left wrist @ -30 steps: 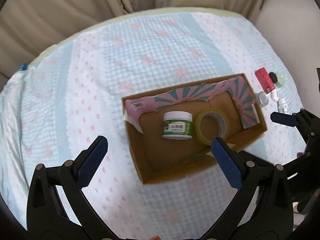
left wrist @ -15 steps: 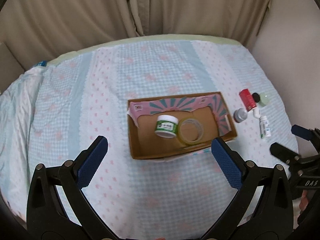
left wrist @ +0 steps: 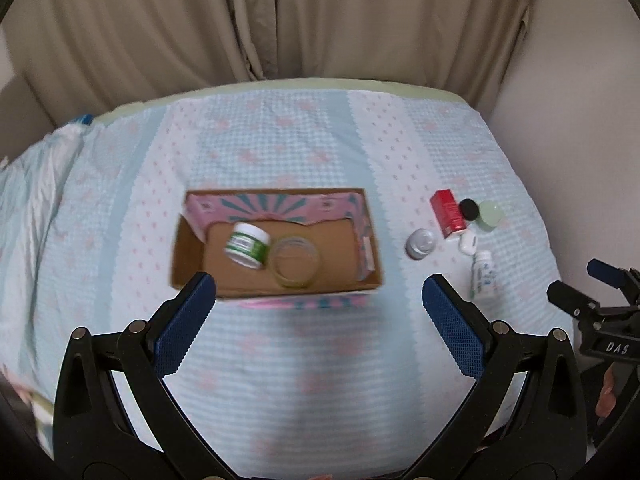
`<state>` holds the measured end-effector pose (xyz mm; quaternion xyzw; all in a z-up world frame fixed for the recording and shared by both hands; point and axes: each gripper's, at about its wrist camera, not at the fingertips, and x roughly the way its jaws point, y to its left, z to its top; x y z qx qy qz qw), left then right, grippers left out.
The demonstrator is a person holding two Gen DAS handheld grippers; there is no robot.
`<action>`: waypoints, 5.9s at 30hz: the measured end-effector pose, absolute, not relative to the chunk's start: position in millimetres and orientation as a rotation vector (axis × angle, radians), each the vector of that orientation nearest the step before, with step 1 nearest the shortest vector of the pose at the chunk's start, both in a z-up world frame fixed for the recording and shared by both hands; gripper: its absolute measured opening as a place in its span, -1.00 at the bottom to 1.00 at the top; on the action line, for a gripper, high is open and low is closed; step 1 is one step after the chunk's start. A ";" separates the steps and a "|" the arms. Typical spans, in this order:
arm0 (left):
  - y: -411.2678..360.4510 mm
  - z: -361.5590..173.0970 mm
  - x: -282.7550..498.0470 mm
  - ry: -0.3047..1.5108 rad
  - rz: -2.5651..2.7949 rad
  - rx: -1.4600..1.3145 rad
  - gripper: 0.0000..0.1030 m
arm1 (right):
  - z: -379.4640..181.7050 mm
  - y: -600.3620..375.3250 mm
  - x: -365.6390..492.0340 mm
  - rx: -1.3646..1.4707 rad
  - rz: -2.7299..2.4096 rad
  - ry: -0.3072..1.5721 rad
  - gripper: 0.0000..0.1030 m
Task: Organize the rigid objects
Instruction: 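Open both tools and withdraw them from the box, then grasp the silver tin with the left tool while the right tool grasps the white earbud case, then carry the tin and earbud case into the box and release both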
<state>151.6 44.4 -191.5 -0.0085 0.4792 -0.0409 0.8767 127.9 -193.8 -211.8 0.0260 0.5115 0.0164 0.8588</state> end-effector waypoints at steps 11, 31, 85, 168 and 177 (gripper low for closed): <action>-76.9 -221.5 151.8 0.996 -0.070 -0.046 0.99 | -250.1 -293.1 154.6 0.006 0.180 1.070 1.00; -151.9 -392.1 262.5 1.246 -0.179 -0.044 0.99 | -388.4 -313.3 259.3 -0.308 0.432 1.208 0.99; -157.3 -432.4 302.3 1.224 -0.160 0.029 -0.04 | -417.8 -327.5 301.3 -0.202 0.439 1.268 0.14; 207.2 -403.6 375.4 1.370 -0.386 0.199 0.99 | -437.6 51.0 312.8 0.168 0.153 1.396 1.00; 216.9 -386.7 368.9 1.363 -0.348 0.179 0.99 | -426.2 48.3 292.4 0.155 0.173 1.371 1.00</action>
